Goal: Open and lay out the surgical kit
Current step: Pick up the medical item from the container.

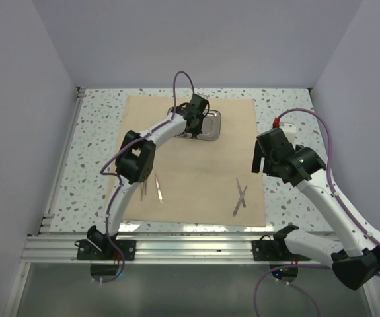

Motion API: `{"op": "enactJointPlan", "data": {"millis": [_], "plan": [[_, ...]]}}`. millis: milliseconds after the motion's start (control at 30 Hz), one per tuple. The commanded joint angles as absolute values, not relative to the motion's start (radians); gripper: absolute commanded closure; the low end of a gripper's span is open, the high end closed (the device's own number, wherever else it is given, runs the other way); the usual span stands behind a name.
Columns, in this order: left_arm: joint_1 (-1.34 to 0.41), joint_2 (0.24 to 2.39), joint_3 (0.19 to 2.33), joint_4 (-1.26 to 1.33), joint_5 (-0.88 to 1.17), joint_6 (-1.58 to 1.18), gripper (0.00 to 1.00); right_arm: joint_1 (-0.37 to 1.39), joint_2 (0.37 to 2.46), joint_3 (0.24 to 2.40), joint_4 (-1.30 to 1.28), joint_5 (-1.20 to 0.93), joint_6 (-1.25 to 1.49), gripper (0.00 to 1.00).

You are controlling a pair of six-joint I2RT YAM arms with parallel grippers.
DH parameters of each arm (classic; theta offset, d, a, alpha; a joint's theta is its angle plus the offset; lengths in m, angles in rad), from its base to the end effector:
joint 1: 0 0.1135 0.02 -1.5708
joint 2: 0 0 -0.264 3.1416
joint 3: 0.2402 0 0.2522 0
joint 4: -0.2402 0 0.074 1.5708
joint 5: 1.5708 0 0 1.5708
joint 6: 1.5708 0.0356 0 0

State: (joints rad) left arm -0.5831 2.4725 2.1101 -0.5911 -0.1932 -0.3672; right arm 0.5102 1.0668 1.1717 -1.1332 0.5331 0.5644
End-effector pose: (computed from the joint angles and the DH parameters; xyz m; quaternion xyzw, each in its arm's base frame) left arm 0.4549 -0.2919 0.1577 0.0730 0.9459 -0.0566 0.3109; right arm 0.1693 0.0740 0.3404 0.0957 0.9272 -0.0857 0.3519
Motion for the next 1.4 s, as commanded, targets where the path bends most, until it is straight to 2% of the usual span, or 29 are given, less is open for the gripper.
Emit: {"op": "enactJointPlan", "data": {"millis": [0, 33, 133, 500, 733, 1167, 1367], "plan": [[-0.568, 2.582, 2.025, -0.698, -0.152, -0.380, 0.85, 0.508, 1.071, 1.184, -1.112, 0.558, 0.561, 0.07], [-0.568, 2.583, 2.026, -0.696, -0.149, -0.379, 0.91, 0.509, 1.071, 1.184, -1.111, 0.558, 0.558, 0.07], [-0.568, 2.583, 2.039, -0.693, -0.138, -0.373, 1.00, 0.508, 1.075, 1.186, -1.111, 0.557, 0.557, 0.07], [-0.563, 2.522, 2.258, -0.689, -0.005, -0.440, 1.00, 0.509, 1.051, 1.183, -1.103, 0.537, 0.551, 0.07], [-0.563, 2.424, 2.247, -0.676, 0.035, -0.503, 1.00, 0.508, 1.017, 1.160, -1.088, 0.511, 0.551, 0.08], [-0.597, 2.139, 1.913, -0.623, 0.003, -0.558, 1.00, 0.508, 0.947, 1.131, -1.083, 0.482, 0.540, 0.08], [-0.707, 2.028, 1.761, -0.614, -0.046, -0.619, 1.00, 0.509, 0.922, 1.121, -1.088, 0.508, 0.528, 0.08]]}}
